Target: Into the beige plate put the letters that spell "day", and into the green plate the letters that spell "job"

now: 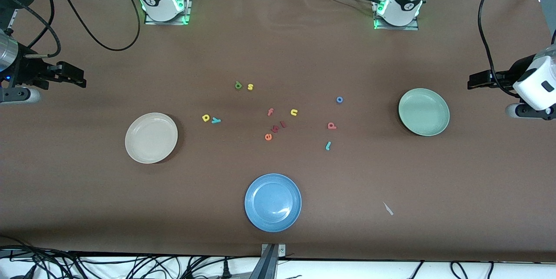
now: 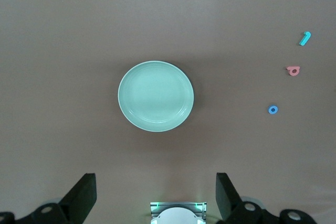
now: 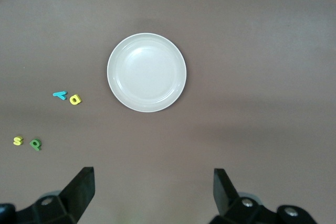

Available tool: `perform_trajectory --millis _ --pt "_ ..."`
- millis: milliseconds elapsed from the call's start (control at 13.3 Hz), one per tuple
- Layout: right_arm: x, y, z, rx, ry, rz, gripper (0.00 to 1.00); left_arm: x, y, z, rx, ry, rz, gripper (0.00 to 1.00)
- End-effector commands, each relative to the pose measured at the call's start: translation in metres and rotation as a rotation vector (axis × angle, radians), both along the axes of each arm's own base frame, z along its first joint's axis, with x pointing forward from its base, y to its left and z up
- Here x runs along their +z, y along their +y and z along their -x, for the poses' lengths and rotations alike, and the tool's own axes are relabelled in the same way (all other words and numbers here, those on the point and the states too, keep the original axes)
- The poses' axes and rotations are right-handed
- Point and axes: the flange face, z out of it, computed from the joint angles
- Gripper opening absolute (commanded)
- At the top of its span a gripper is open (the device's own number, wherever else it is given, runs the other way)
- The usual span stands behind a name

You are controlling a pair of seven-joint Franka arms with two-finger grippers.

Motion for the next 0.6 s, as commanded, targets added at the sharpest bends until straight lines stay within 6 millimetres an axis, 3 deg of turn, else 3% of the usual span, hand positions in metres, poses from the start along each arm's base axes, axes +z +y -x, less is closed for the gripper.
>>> perform_trajectory --millis 0,525 --pt "0.0055 -0.001 -0.0032 -0.013 -0.012 -0.022 1.0 0.0025 0.0005 0.0025 -0.002 -0.01 0.019 1.0" --pt "0.0055 -0.001 -0.0032 -0.013 -0.012 -0.022 1.0 0.006 -0.0005 0.0043 0.004 -0.013 0.017 1.0"
